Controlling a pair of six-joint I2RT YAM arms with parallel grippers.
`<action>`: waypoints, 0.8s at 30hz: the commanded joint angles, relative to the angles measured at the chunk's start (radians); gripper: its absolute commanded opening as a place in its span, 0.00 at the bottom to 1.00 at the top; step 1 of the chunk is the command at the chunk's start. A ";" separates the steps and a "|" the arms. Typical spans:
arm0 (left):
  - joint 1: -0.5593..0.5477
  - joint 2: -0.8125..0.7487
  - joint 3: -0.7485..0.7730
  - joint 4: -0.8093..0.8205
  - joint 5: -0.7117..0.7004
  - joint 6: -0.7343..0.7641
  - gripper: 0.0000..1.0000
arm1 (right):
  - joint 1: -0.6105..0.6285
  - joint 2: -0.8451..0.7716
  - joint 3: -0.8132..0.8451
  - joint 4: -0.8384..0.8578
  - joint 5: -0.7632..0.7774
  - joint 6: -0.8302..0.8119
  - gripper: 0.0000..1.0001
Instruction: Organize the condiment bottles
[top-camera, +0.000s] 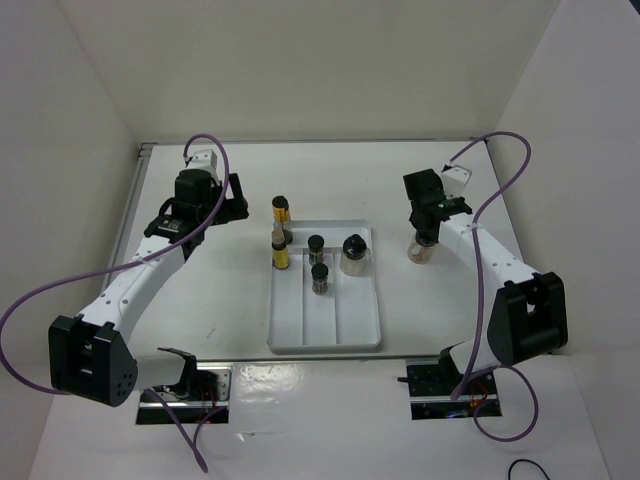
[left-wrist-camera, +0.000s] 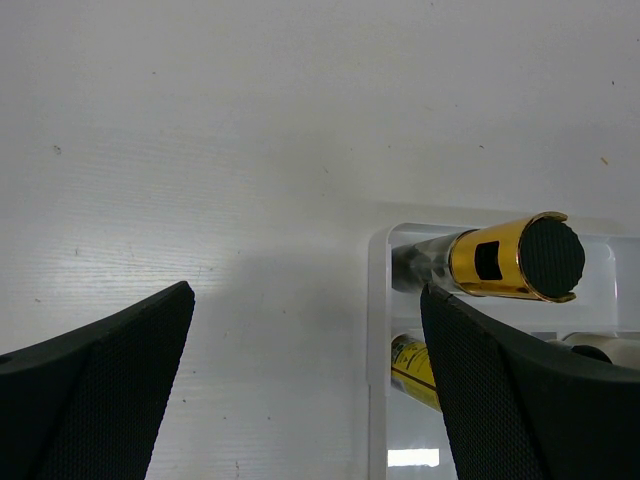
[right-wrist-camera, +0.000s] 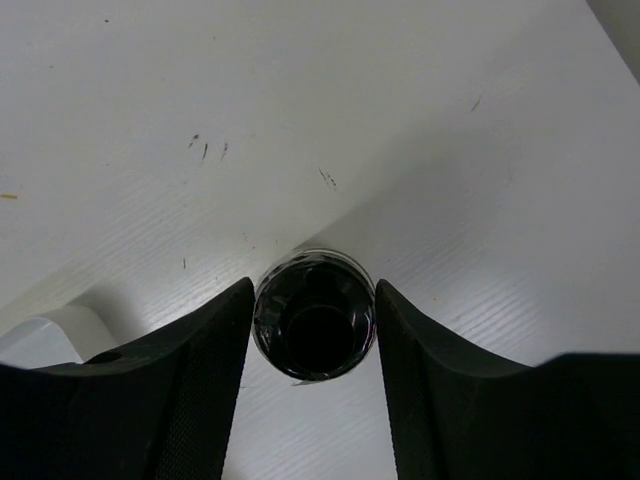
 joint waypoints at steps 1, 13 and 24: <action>0.006 -0.021 -0.002 0.034 -0.008 -0.005 1.00 | -0.009 0.002 -0.006 0.000 0.000 0.020 0.55; 0.006 -0.021 -0.002 0.034 -0.008 -0.005 1.00 | -0.018 0.011 -0.025 0.009 -0.031 0.029 0.46; 0.006 -0.021 -0.002 0.034 -0.008 -0.005 1.00 | -0.018 0.011 -0.025 0.009 -0.058 0.029 0.31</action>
